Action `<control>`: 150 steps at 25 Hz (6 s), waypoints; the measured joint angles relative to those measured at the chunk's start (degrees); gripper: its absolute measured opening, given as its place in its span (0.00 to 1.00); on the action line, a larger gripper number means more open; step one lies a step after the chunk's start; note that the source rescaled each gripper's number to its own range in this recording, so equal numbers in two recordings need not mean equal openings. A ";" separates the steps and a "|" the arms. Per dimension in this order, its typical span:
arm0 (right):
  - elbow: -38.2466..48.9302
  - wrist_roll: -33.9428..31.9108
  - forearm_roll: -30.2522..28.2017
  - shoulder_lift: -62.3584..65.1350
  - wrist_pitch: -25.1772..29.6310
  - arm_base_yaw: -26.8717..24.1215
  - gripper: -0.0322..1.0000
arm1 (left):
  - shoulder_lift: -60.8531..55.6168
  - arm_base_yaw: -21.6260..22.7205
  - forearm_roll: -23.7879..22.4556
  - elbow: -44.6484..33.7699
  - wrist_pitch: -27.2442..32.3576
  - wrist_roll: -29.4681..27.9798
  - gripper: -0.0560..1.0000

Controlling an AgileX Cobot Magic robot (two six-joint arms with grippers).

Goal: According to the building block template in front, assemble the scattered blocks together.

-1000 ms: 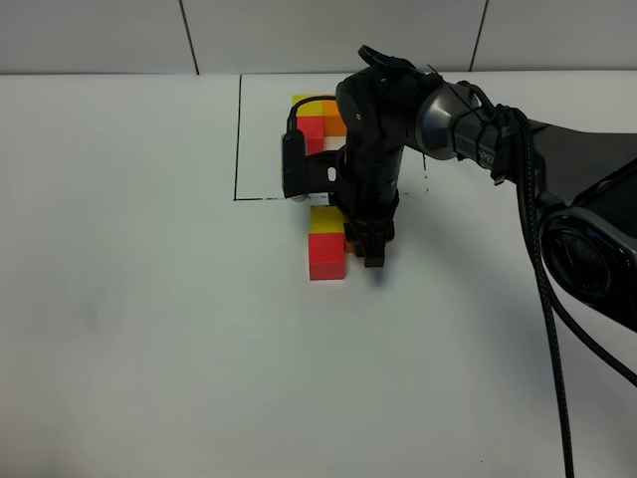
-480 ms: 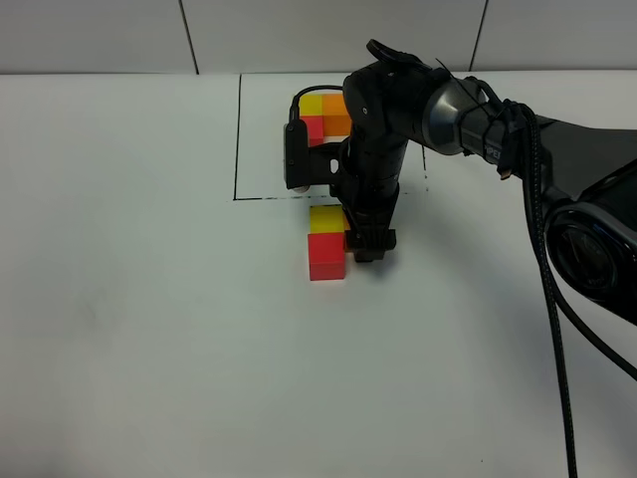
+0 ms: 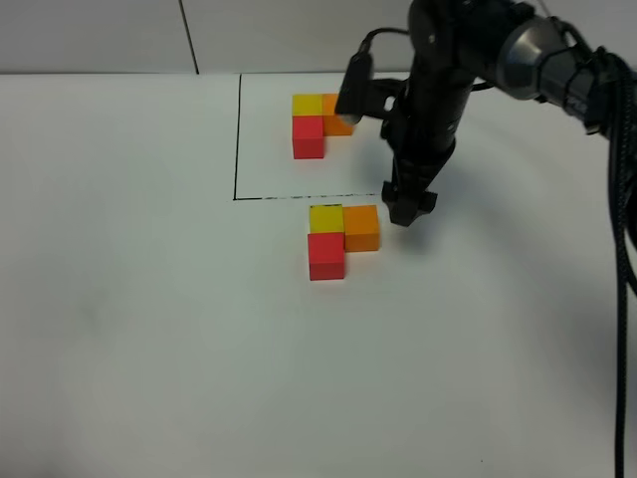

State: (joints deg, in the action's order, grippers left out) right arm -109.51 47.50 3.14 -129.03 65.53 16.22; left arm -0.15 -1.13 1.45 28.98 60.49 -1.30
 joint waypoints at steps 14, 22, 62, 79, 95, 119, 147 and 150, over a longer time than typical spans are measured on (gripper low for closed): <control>21.95 -34.81 3.36 18.76 -10.05 -23.43 0.88 | 0.00 0.00 0.00 0.00 0.00 0.00 0.67; 41.16 -35.26 0.37 40.05 -12.14 -27.45 0.88 | 0.00 0.00 0.00 0.00 0.00 0.00 0.67; 75.05 -46.40 3.88 106.42 -5.70 -9.03 0.88 | 0.00 0.00 0.00 0.00 0.00 0.00 0.67; 81.09 -45.22 4.73 125.46 -5.35 -9.03 0.79 | 0.00 0.00 0.00 0.00 0.00 0.00 0.67; 81.38 -53.21 0.27 129.28 -5.30 -9.27 0.78 | 0.00 0.00 0.00 0.00 0.00 0.00 0.67; 81.38 -57.69 -3.14 129.28 -5.30 -16.13 0.78 | 0.00 0.00 0.00 0.00 0.00 0.00 0.67; 81.38 -53.23 -2.09 129.28 -5.30 -16.13 0.78 | 0.00 0.00 0.00 0.00 0.00 0.00 0.67; 81.38 -53.23 -2.09 129.28 -5.30 -16.13 0.78 | 0.00 0.00 0.00 0.00 0.00 0.00 0.67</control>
State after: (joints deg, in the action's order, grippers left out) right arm -28.13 -5.73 1.05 0.25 60.23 0.09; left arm -0.15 -1.13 1.45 28.98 60.49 -1.30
